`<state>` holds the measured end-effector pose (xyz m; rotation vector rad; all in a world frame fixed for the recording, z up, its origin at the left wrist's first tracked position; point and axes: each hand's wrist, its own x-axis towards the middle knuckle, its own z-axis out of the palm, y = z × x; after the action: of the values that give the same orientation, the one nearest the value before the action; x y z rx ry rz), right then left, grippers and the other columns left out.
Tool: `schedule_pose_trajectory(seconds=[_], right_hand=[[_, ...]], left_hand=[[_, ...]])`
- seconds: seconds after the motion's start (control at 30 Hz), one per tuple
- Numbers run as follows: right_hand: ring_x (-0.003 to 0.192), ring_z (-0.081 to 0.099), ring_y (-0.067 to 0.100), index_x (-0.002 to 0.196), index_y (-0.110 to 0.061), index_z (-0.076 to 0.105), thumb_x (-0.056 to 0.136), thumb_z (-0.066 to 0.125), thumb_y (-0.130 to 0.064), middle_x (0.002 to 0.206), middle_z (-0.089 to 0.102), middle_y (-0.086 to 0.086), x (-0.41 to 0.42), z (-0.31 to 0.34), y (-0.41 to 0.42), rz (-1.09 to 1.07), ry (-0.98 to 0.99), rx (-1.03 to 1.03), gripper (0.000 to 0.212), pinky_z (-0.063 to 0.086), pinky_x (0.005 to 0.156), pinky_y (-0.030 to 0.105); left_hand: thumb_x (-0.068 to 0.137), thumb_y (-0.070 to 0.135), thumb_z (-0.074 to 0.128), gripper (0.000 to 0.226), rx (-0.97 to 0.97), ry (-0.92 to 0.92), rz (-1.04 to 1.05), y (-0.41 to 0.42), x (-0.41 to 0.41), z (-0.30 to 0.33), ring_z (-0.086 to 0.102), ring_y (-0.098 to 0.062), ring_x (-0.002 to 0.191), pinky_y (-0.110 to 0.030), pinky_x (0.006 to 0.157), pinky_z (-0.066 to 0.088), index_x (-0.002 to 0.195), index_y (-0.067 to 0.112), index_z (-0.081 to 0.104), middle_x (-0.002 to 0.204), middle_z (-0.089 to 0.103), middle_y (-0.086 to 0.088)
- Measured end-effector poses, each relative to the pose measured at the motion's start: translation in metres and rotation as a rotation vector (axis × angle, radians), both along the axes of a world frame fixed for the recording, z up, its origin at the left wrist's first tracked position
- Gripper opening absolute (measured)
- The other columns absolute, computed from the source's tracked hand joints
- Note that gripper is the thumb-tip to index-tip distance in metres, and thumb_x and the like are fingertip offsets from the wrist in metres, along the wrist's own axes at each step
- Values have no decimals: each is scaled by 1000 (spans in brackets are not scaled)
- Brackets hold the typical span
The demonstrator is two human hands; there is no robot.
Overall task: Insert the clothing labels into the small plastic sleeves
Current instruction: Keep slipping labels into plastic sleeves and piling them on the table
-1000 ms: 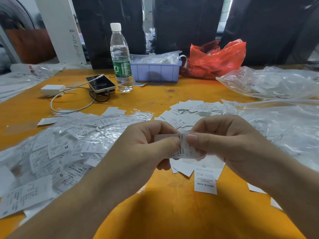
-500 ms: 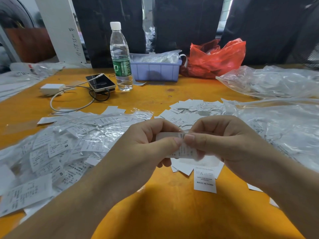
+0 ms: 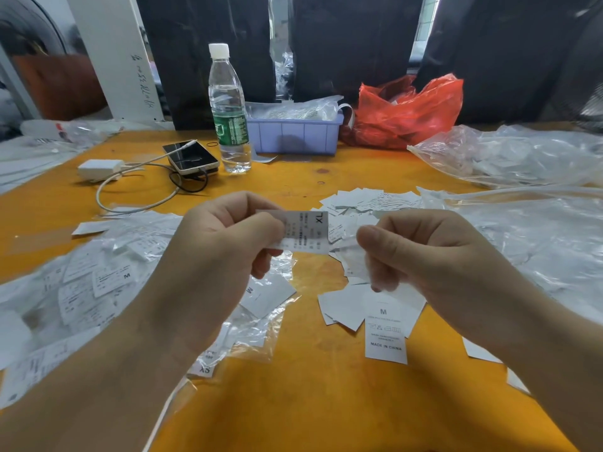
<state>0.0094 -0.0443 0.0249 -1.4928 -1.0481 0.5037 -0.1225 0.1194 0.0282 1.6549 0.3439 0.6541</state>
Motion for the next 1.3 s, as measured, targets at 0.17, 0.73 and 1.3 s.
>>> schedule_pose_trajectory(seconds=[0.17, 0.73, 1.3], right_hand=[[56, 54, 14, 60, -10, 63, 81, 63, -39, 56, 60, 3, 0, -2, 0, 14, 9, 15, 36, 46, 62, 24], [57, 58, 12, 63, -11, 66, 79, 65, -37, 60, 64, 2, -3, -2, 0, -65, -58, 103, 30, 48, 58, 23], [57, 61, 11, 68, -16, 68, 82, 67, -41, 64, 68, 1, -6, -6, 0, -271, -250, 140, 29, 50, 59, 37]], left_hand=[[71, 20, 58, 15, 7, 29, -28, -4, 1, -2, 51, -8, 53, -19, 49, 47, 66, 22, 72, 71, 69, -7], [73, 22, 62, 13, -23, 12, -33, -11, 0, 0, 58, -11, 53, -22, 50, 52, 71, 25, 74, 71, 71, -4], [73, 27, 63, 12, 46, -14, 11, -11, 0, -3, 60, -9, 52, -22, 50, 53, 79, 30, 73, 74, 73, 2]])
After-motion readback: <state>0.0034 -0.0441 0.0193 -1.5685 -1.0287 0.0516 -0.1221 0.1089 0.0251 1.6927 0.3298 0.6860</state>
